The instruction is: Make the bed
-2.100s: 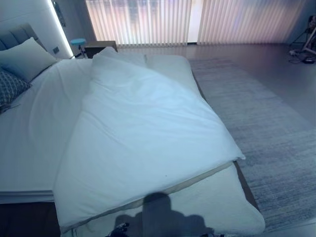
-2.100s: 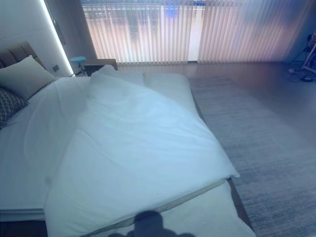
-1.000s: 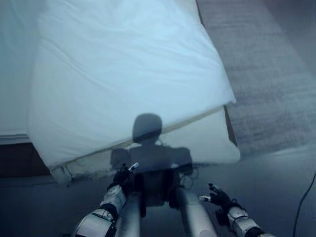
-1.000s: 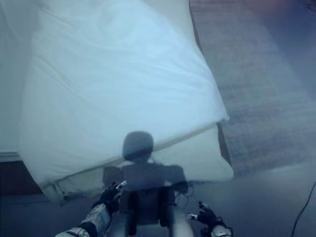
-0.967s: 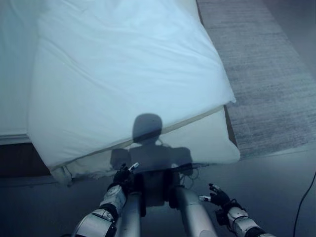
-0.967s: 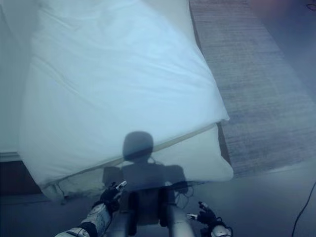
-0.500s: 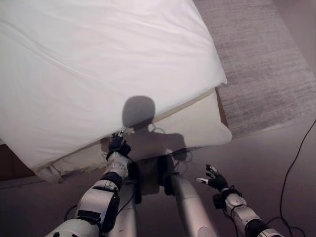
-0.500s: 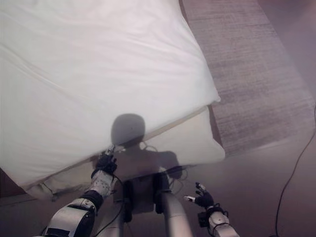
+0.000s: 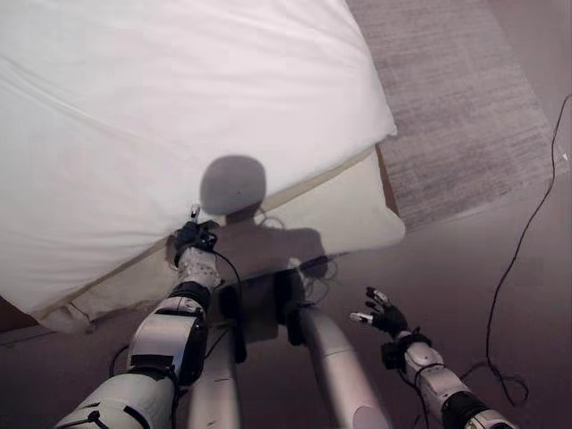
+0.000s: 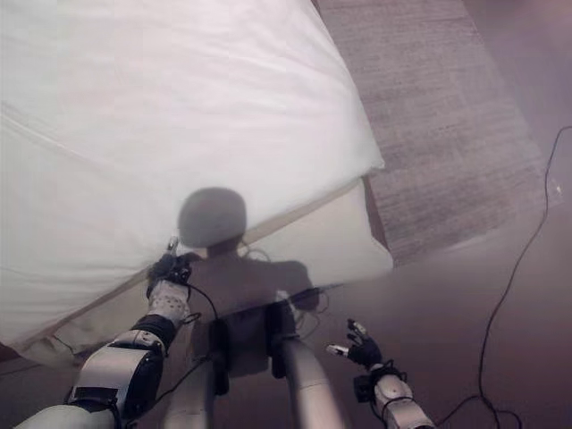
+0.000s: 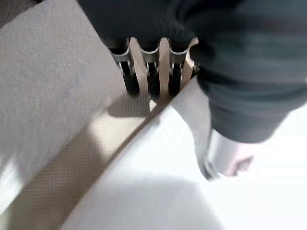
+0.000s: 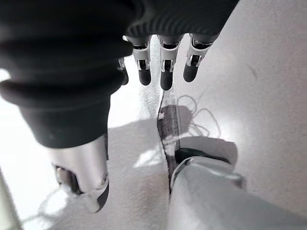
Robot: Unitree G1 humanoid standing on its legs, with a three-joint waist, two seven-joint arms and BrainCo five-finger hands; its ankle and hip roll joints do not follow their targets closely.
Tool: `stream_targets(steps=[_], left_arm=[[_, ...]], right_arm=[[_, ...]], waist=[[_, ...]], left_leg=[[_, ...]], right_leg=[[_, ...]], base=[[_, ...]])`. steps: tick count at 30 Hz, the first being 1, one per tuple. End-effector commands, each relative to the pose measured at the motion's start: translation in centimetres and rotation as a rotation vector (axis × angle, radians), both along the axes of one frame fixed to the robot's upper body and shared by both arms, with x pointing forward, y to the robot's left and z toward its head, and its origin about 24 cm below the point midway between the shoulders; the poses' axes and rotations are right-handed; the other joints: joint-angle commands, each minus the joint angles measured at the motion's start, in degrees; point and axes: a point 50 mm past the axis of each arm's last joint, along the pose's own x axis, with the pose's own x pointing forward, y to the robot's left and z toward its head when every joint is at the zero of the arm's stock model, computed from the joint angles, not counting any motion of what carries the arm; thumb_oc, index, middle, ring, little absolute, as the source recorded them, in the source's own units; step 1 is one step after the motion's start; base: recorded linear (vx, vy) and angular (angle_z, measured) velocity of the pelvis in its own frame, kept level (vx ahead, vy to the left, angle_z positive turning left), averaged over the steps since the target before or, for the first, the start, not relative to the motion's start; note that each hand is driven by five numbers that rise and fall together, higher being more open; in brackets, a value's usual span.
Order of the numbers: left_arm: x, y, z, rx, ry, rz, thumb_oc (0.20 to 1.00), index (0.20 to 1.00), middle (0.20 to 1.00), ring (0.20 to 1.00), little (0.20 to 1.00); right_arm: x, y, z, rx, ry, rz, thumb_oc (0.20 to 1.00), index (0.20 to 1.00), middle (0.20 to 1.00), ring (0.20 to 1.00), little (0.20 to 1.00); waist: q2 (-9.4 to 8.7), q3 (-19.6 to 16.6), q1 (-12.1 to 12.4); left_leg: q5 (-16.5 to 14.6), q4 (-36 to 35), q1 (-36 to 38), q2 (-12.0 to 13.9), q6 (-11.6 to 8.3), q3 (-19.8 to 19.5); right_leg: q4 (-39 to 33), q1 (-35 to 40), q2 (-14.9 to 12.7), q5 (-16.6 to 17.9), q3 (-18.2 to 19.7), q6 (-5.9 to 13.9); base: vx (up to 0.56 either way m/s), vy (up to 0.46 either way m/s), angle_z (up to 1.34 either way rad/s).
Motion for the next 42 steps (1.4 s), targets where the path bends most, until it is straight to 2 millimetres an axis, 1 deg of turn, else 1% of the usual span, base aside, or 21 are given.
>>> stream_targets(steps=[1, 8, 13, 14, 15, 18, 19, 21, 22, 24, 27, 30, 31, 32, 34, 35, 36, 38, 39, 41, 42], left_arm=[[0.8, 1.2, 2.4, 0.082, -0.08, 0.025, 0.2, 0.2, 0.2, 0.2, 0.2], [1.0, 0.3, 2.4, 0.02, -0.107, 0.046, 0.2, 0.2, 0.2, 0.2, 0.2], [1.4, -0.9, 3.5, -0.008, -0.183, 0.053, 0.2, 0.2, 0.2, 0.2, 0.2], [1.6, -1.4, 4.1, -0.018, -0.225, 0.054, 0.2, 0.2, 0.2, 0.2, 0.2], [1.7, -2.8, 4.6, -0.011, -0.278, 0.005, 0.2, 0.2, 0.2, 0.2, 0.2], [1.5, -4.7, 4.9, -0.032, -0.354, -0.039, 0.2, 0.2, 0.2, 0.2, 0.2], [1.5, -4.7, 4.9, -0.032, -0.353, -0.039, 0.2, 0.2, 0.2, 0.2, 0.2], [1.0, -7.2, 6.3, -0.068, -0.481, -0.098, 0.2, 0.2, 0.2, 0.2, 0.2], [1.0, -7.3, 6.3, -0.067, -0.479, -0.098, 0.2, 0.2, 0.2, 0.2, 0.2], [0.0, -9.3, 7.0, -0.114, -0.578, -0.166, 0.2, 0.2, 0.2, 0.2, 0.2], [-0.4, -10.1, 7.3, -0.114, -0.61, -0.207, 0.2, 0.2, 0.2, 0.2, 0.2], [-1.5, -11.5, 9.0, -0.146, -0.729, -0.277, 0.2, 0.2, 0.2, 0.2, 0.2], [-1.5, -11.5, 9.0, -0.145, -0.729, -0.277, 0.2, 0.2, 0.2, 0.2, 0.2], [-2.0, -12.3, 9.7, -0.164, -0.77, -0.306, 0.2, 0.2, 0.2, 0.2, 0.2], [-2.2, -12.5, 10.0, -0.169, -0.787, -0.317, 0.2, 0.2, 0.2, 0.2, 0.2], [-2.5, -12.7, 10.9, -0.172, -0.831, -0.329, 0.2, 0.2, 0.2, 0.2, 0.2], [-2.7, -12.7, 11.1, -0.165, -0.844, -0.333, 0.2, 0.2, 0.2, 0.2, 0.2], [-3.1, -12.7, 11.7, -0.17, -0.876, -0.337, 0.2, 0.2, 0.2, 0.2, 0.2], [-3.1, -12.7, 11.7, -0.169, -0.877, -0.337, 0.2, 0.2, 0.2, 0.2, 0.2], [-3.5, -12.7, 12.6, -0.146, -0.915, -0.347, 0.2, 0.2, 0.2, 0.2, 0.2], [-3.6, -12.7, 12.6, -0.145, -0.915, -0.347, 0.2, 0.2, 0.2, 0.2, 0.2]], right_arm=[[-1.8, -0.6, -0.5, -0.012, 0.002, 0.022, 1.0, 1.0, 1.0, 1.0, 1.0], [-1.7, -0.4, -0.4, -0.022, -0.004, 0.036, 1.0, 1.0, 1.0, 1.0, 1.0], [-1.3, 0.2, -0.1, -0.009, -0.026, 0.052, 1.0, 1.0, 1.0, 1.0, 1.0], [-1.2, 0.5, 0.0, 0.003, -0.032, 0.052, 1.0, 1.0, 1.0, 1.0, 1.0], [-1.1, 1.0, 0.2, 0.029, -0.04, 0.055, 1.0, 1.0, 1.0, 1.0, 1.0], [-0.5, 2.0, 0.3, 0.112, -0.04, 0.043, 1.0, 1.0, 1.0, 1.0, 1.0], [-0.5, 2.0, 0.3, 0.113, -0.04, 0.042, 1.0, 1.0, 1.0, 1.0, 1.0], [0.7, 4.2, 0.9, 0.26, -0.051, 0.034, 1.0, 1.0, 1.0, 1.0, 1.0], [0.6, 4.2, 0.9, 0.261, -0.05, 0.033, 1.0, 1.0, 1.0, 1.0, 1.0], [1.9, 6.3, 1.4, 0.377, -0.033, 0.04, 1.0, 1.0, 1.0, 1.0, 1.0], [2.8, 7.7, 1.6, 0.457, -0.012, 0.017, 1.0, 1.0, 1.0, 1.0, 1.0], [4.7, 11.1, 3.0, 0.675, 0.02, -0.033, 1.0, 1.0, 1.0, 1.0, 1.0], [4.8, 11.1, 3.0, 0.676, 0.02, -0.033, 1.0, 1.0, 1.0, 1.0, 1.0], [5.6, 12.5, 3.9, 0.799, 0.03, -0.083, 1.0, 1.0, 1.0, 1.0, 1.0], [5.9, 13.2, 4.4, 0.858, 0.03, -0.103, 1.0, 1.0, 1.0, 1.0, 1.0], [7.0, 13.8, 5.8, 0.953, -0.004, -0.15, 1.0, 1.0, 1.0, 1.0, 1.0], [7.4, 14.2, 6.5, 0.994, -0.018, -0.162, 1.0, 1.0, 1.0, 1.0, 1.0], [8.4, 14.5, 7.8, 1.029, -0.052, -0.177, 1.0, 1.0, 1.0, 1.0, 1.0], [8.4, 14.5, 7.8, 1.029, -0.052, -0.177, 1.0, 1.0, 1.0, 1.0, 1.0], [9.6, 14.8, 10.0, 1.089, -0.112, -0.197, 1.0, 1.0, 1.0, 1.0, 1.0], [9.6, 14.8, 10.0, 1.09, -0.112, -0.197, 1.0, 1.0, 1.0, 1.0, 1.0]], waist=[[0.63, -5.85, 0.29], [0.78, -6.41, 0.66], [0.86, -6.19, 1.09], [0.88, -5.96, 1.41], [1.04, -5.51, 1.97], [1.62, -4.42, 3.45], [1.62, -4.29, 3.47], [2.37, -2.86, 5.08], [2.35, -2.79, 5.1], [3.41, -1.09, 7.32], [4.09, 0.04, 8.67], [5.6, 1.99, 11.43], [5.58, 2.07, 11.45], [6.36, 2.83, 12.94], [6.65, 3.21, 13.49], [7.31, 3.79, 14.65], [7.6, 3.82, 15.07], [7.92, 4.01, 16.14], [7.93, 4.06, 16.11], [8.56, 4.29, 17.21], [8.57, 4.3, 17.19]], left_leg=[[1.63, 0.16, -3.6, 1.26, -1.8, 0.6], [1.77, -0.3, -3.78, 1.23, -1.66, 0.96], [1.88, -0.54, -3.35, 0.96, -1.51, 0.92], [1.97, -0.66, -3.15, 0.82, -1.48, 0.9], [2.2, -0.88, -2.79, 0.52, -1.41, 0.7], [2.7, -1.96, -1.58, -0.27, -1.2, -0.09], [2.74, -2.06, -1.37, -0.29, -1.2, -0.13], [3.29, -2.9, -0.34, -1.03, -0.98, -0.85], [3.31, -2.97, -0.18, -1.05, -0.98, -0.87], [3.89, -4.07, 1.01, -1.98, -0.64, -1.65], [4.16, -4.48, 1.81, -2.46, -0.48, -2.16], [4.64, -5.24, 2.84, -3.26, -0.12, -3.27], [4.64, -5.25, 2.91, -3.26, -0.12, -3.28], [4.84, -5.61, 3.4, -3.92, 0.01, -4.06], [4.92, -6.06, 3.84, -4.21, 0.08, -4.48], [5.24, -6.23, 3.83, -5.02, 0.12, -5.42], [5.3, -6.45, 3.91, -5.22, 0.21, -5.68], [5.58, -6.86, 3.96, -5.79, 0.31, -6.47], [5.59, -6.88, 3.99, -5.8, 0.31, -6.52], [5.8, -7.08, 3.99, -6.52, 0.44, -7.64], [5.8, -7.07, 3.99, -6.54, 0.44, -7.68]], right_leg=[[-0.54, -1.57, -3.64, 3.56, 2.72, 7.28], [-0.87, -1.96, -3.54, 3.93, 3.12, 7.36], [-0.9, -1.72, -3.51, 4.16, 3.34, 7.43], [-1.05, -1.42, -3.62, 4.28, 3.27, 7.5], [-1.23, -0.88, -3.84, 4.27, 2.95, 7.48], [-2.07, 0.67, -4.13, 4.22, 2.31, 7.32], [-2.16, 0.89, -4.14, 4.24, 2.26, 7.32], [-2.56, 2.18, -4.44, 4.12, 1.77, 7.1], [-2.61, 2.34, -4.45, 4.13, 1.75, 7.1], [-3.0, 3.75, -4.88, 4.05, 0.97, 6.94], [-3.51, 4.93, -5.18, 4.15, 0.42, 6.86], [-3.85, 6.45, -5.58, 3.94, -0.6, 6.78], [-3.87, 6.52, -5.58, 3.94, -0.61, 6.78], [-3.89, 7.31, -6.05, 3.78, -1.29, 6.88], [-3.96, 7.88, -6.26, 3.61, -1.79, 6.92], [-3.69, 8.22, -6.76, 3.49, -2.67, 6.95], [-3.73, 8.34, -6.9, 3.44, -2.9, 7.0], [-4.01, 8.7, -7.32, 3.27, -3.59, 6.98], [-4.04, 8.75, -7.34, 3.27, -3.63, 6.98], [-4.03, 9.41, -7.86, 2.72, -4.83, 6.92], [-4.02, 9.43, -7.88, 2.69, -4.88, 6.92]], base=[[-0.01, 0.031, -0.06], [-0.01, 0.02, -0.05], [0.0, 0.006, -0.02], [0.0, 0.0, 0.0], [0.0, 0.0, 0.0], [0.0, -0.004, 0.02], [0.0, -0.004, 0.1], [0.0, -0.014, 0.16], [-0.01, -0.013, 0.21], [-0.01, -0.011, 0.22], [-0.01, -0.014, 0.27], [0.0, -0.01, 0.16], [0.02, -0.013, 0.19], [0.01, -0.014, 0.19], [0.02, -0.019, 0.31], [0.04, -0.01, 0.3], [0.04, -0.011, 0.36], [0.03, -0.008, 0.37], [0.04, -0.016, 0.19], [0.04, -0.01, 0.19], [0.02, -0.001, 0.29]])
